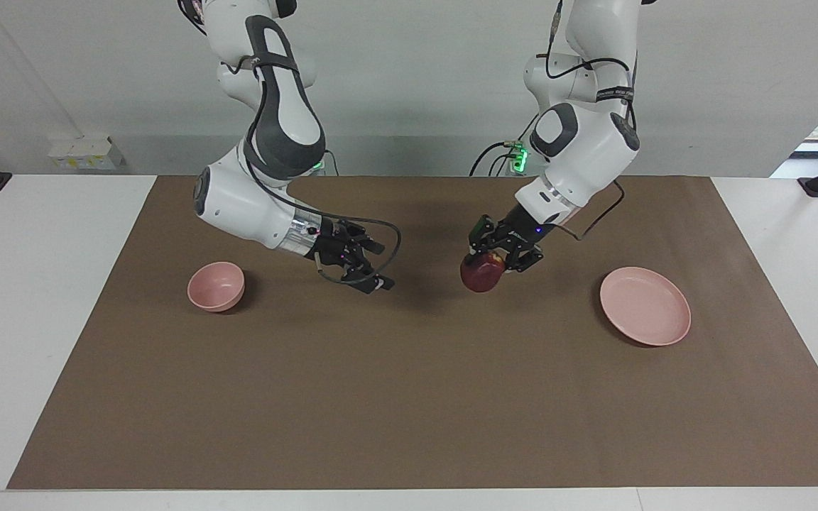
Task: Move apple from plate to bowl
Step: 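Lift the apple with the left gripper while the right gripper approaches it, then close the right gripper on the apple held by the left gripper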
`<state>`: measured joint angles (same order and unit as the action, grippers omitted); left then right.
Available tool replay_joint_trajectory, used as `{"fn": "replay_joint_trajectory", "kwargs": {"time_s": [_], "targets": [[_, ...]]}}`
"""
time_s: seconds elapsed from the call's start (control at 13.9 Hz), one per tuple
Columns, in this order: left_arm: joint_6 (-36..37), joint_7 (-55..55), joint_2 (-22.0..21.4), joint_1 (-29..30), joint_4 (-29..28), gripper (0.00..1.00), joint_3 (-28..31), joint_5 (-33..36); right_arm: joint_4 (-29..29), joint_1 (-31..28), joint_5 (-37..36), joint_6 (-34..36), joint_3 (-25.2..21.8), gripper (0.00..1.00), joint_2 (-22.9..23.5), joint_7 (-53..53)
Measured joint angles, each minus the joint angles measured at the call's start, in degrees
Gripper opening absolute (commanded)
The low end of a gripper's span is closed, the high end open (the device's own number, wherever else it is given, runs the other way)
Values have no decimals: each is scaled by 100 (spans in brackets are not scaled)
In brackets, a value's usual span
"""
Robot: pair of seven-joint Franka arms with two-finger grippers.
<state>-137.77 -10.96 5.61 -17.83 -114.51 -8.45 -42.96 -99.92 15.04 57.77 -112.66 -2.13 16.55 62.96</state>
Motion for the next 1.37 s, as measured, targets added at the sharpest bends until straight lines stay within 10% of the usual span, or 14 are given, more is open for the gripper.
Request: {"fn": "replay_joint_trajectory", "kwargs": {"time_s": [1.01, 1.15, 1.37], "targets": [[-10, 794, 190, 7, 430, 0, -775, -719, -231, 433, 616, -162, 12, 100, 11, 107], [-11, 823, 201, 7, 447, 0, -783, -721, -231, 431, 616, -160, 11, 13, 11, 106], [-45, 833, 219, 21, 466, 0, -775, -727, -233, 420, 629, -117, 11, 0, 2, 104]]}}
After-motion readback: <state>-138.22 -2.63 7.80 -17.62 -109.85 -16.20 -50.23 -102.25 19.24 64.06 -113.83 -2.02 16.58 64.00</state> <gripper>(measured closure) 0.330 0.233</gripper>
